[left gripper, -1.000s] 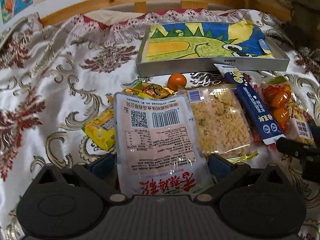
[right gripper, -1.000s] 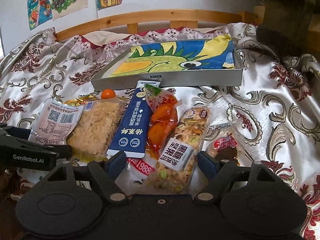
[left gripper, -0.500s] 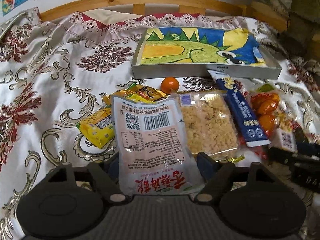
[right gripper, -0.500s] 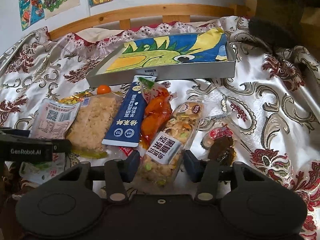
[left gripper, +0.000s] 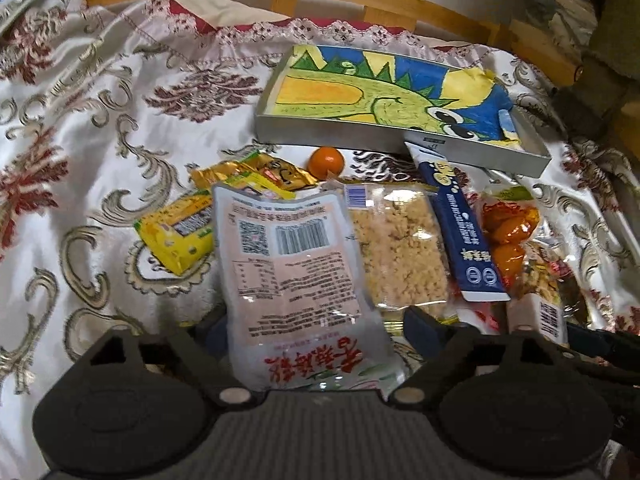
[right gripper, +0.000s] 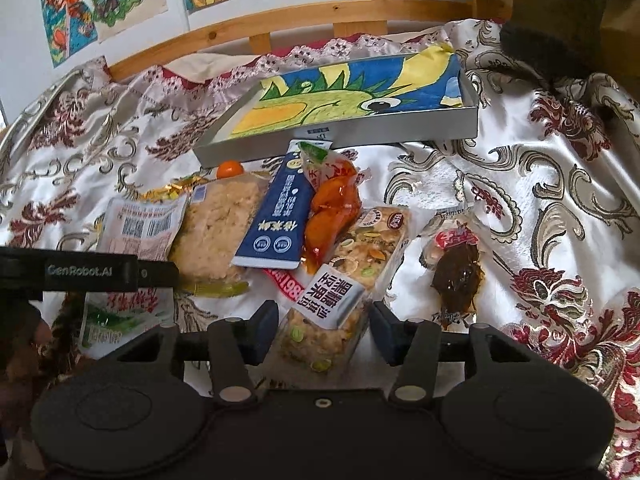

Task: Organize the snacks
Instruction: 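Lower the left gripper onto the sausage pack while the right lowers onto the nut bar, then close the left gripper on the sausage pack while the right grasps the nut bar, then carry both packs over the grey tray and open both grippers to drop them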

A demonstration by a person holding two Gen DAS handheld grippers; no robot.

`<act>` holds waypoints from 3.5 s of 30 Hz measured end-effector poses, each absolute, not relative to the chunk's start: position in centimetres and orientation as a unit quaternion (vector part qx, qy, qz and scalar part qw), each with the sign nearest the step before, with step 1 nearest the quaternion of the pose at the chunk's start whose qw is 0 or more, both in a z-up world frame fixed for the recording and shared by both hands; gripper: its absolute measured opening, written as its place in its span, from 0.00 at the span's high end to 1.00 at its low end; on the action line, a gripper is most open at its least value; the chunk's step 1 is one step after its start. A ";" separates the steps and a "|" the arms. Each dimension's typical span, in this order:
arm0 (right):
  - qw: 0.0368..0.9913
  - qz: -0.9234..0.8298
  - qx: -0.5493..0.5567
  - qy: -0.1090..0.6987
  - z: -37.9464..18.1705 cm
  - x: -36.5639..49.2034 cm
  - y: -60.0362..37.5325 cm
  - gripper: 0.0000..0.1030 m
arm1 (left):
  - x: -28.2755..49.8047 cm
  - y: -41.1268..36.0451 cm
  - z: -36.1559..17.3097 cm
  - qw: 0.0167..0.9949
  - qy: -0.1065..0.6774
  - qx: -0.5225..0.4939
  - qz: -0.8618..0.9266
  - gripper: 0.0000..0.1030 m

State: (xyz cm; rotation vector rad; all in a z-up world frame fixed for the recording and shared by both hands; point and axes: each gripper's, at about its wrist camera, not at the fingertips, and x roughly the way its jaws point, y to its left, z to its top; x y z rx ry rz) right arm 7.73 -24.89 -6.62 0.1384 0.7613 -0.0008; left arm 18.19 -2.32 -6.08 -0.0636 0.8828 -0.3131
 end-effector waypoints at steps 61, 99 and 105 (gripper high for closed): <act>0.917 -0.033 0.123 0.377 -6.6 5.2 -26.0 0.52 | 13.5 -4.6 -3.8 0.881 0.427 -0.075 -0.190 0.44; 0.981 -0.017 -0.017 0.192 1.7 7.1 -27.7 0.64 | 20.0 -6.4 2.5 0.894 0.368 -0.129 -0.220 0.44; 0.987 -0.019 0.003 0.159 1.9 15.4 -31.5 0.64 | 26.7 -8.9 4.5 0.909 0.335 -0.130 -0.212 0.44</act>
